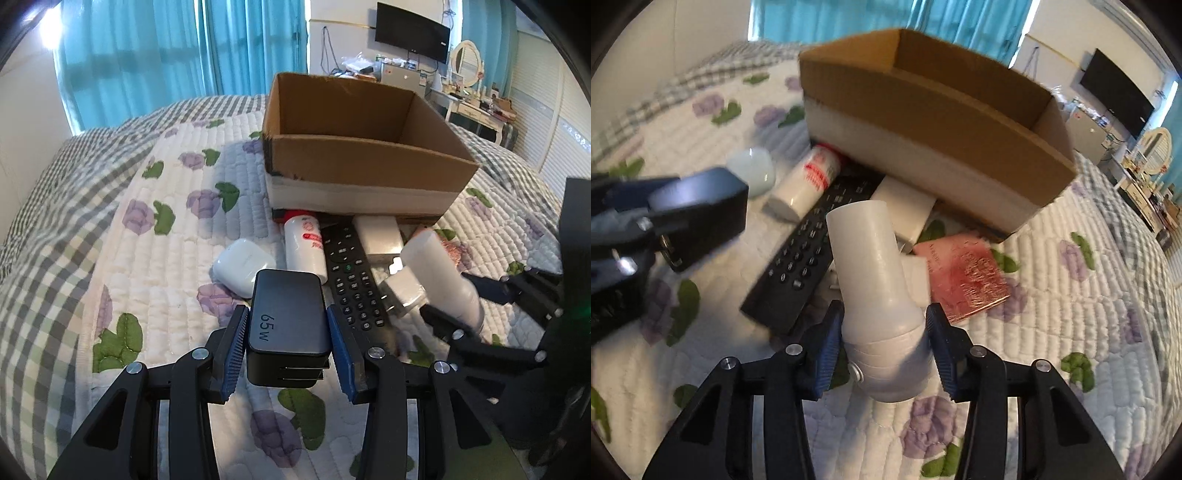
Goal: Organize rigid objects
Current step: 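Lower power bank into box with left tool while right tool drops white bottle in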
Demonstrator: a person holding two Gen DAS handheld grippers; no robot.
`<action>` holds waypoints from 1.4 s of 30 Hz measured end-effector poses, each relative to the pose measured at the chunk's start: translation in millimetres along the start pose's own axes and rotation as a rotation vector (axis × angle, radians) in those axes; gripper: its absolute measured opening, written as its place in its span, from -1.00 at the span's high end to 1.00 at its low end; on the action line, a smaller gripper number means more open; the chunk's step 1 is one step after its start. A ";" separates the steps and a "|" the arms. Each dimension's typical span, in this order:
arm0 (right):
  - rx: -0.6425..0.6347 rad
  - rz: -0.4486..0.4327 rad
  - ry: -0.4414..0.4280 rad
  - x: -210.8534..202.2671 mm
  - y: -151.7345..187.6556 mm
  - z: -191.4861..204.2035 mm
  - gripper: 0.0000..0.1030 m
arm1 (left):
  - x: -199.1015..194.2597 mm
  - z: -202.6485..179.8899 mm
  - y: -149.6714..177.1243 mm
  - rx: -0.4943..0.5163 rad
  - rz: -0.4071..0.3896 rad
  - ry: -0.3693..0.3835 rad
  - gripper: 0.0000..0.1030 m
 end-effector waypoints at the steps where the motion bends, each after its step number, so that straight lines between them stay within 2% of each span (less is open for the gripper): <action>1: 0.011 -0.008 0.000 -5.4 -2.8 -3.7 0.13 | -4.0 -1.5 -3.2 0.001 -0.003 0.003 0.16; 6: 0.051 -0.058 0.006 -41.5 -30.0 -25.3 0.13 | -30.1 -9.0 -26.3 0.020 -0.054 0.002 0.16; 14: 0.082 -0.167 0.026 -95.6 -106.1 -66.6 0.13 | -56.2 -18.0 -102.5 0.015 -0.150 0.061 0.16; 20: 0.090 -0.221 0.054 -94.4 -160.8 -96.7 0.13 | -39.1 -25.1 -161.7 0.029 -0.198 0.078 0.16; 24: 0.106 -0.214 0.052 -67.4 -184.1 -113.2 0.13 | 4.1 -31.2 -187.7 0.043 -0.184 0.066 0.16; 28: 0.130 -0.194 0.047 -30.4 -195.1 -126.2 0.13 | 57.7 -39.0 -194.7 0.058 -0.136 0.056 0.16; 33: 0.184 -0.169 0.021 16.0 -195.9 -143.2 0.13 | 111.2 -41.5 -183.7 0.052 -0.058 0.064 0.16; 37: 0.193 -0.152 0.012 39.1 -187.1 -149.0 0.13 | 132.4 -46.5 -173.0 0.046 -0.021 0.061 0.16; 40: 0.177 -0.161 0.029 40.5 -181.8 -147.0 0.13 | 143.0 -47.0 -166.0 0.028 0.011 0.063 0.15; 42: 0.187 -0.164 0.017 38.3 -181.8 -147.6 0.13 | 137.8 -45.9 -166.5 0.020 -0.029 0.061 0.10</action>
Point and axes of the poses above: each gripper's, at about its wrist camera, not at the fingertips, and x roughly the way its jaws point, z to its left, y to its underside, the point moved 3 cm from there along x, roughly the way its jaws point, and after that the axes turned 8 degrees about -z, right-handed, at the moved point
